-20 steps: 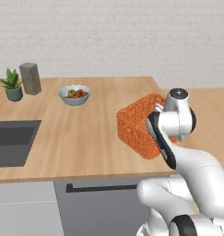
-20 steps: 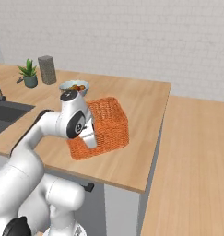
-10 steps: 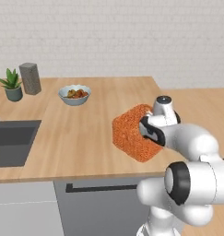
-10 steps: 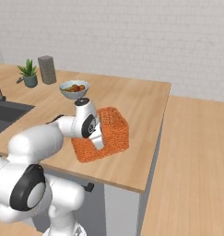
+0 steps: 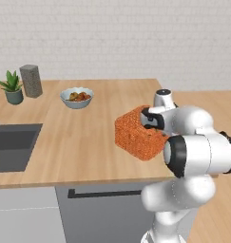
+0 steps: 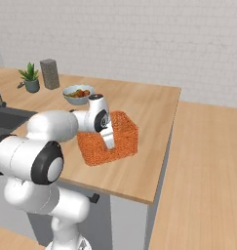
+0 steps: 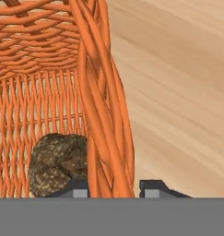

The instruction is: Open the cabinet, pick up the bread from the cabinet and place it in the basket. Then move the basket to the dining counter.

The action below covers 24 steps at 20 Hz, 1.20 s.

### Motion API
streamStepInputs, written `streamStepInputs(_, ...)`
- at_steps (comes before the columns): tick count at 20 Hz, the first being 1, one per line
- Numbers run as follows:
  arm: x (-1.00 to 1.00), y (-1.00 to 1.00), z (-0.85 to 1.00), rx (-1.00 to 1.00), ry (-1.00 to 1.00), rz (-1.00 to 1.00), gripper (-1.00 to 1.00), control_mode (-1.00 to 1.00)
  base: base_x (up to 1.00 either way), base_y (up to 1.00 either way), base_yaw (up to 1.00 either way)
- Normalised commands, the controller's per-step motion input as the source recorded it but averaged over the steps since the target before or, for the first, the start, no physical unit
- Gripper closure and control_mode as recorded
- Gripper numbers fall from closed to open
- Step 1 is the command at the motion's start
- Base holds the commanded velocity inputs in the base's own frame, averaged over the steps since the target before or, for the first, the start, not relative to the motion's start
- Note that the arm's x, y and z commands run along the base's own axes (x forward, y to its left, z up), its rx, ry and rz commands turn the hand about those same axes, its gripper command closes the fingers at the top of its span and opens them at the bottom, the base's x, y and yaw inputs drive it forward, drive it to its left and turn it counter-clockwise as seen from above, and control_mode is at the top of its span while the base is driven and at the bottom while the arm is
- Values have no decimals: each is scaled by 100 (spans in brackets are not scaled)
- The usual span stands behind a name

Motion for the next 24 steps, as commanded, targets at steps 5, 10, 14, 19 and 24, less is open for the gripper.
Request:
streamStepInputs(5,-34,1,43,5,-15,4,-100,-100,0,0,0)
streamStepInputs(10,-78,7,61,3,-25,14,-100,-100,0,0,0)
streamStepInputs(14,-100,32,65,-2,-15,22,-100,-100,0,0,0)
streamStepInputs(19,-100,69,71,-5,-30,24,-100,-100,0,0,0)
streamStepInputs(24,-100,71,84,-15,-37,21,-100,-100,0,0,0)
